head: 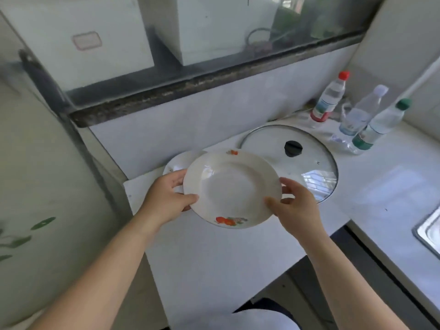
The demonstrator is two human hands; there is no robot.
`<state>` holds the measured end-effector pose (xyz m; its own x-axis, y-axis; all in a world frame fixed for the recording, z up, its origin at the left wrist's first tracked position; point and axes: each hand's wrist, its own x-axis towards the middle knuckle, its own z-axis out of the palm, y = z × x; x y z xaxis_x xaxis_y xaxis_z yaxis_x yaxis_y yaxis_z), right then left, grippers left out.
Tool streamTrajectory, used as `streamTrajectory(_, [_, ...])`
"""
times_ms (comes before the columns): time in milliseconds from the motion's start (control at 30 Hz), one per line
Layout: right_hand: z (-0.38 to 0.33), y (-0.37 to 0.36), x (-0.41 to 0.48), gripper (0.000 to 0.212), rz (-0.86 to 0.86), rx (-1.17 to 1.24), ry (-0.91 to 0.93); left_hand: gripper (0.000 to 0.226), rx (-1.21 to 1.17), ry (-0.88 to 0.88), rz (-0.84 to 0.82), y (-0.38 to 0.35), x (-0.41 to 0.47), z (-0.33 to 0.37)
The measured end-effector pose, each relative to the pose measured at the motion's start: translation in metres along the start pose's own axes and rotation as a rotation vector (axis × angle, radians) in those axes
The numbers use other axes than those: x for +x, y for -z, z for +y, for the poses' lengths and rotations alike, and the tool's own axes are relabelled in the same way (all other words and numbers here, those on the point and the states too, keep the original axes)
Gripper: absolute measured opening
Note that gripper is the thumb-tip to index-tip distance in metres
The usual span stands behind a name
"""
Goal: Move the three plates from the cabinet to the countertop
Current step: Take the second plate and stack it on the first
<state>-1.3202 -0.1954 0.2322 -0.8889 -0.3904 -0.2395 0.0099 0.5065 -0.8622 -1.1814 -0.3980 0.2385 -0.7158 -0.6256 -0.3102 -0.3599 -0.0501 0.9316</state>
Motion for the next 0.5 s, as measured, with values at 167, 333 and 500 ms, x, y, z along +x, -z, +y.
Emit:
streamTrajectory(167, [-0.001, -0.021, 0.053, 0.049, -0.167, -0.130, 0.045, 0.062, 0.007, 0.090, 0.171, 0.002, 0.021, -0.018])
streamTrajectory(333, [-0.004, -0.041, 0.086, 0.051, -0.321, -0.260, 0.090, 0.059, -0.012, 0.148, 0.305, 0.003, 0.032, -0.037])
streamTrajectory(500, [-0.006, -0.065, 0.113, 0.040, -0.398, -0.333, 0.140, 0.057, 0.003, 0.198, 0.381, 0.000, 0.050, -0.055])
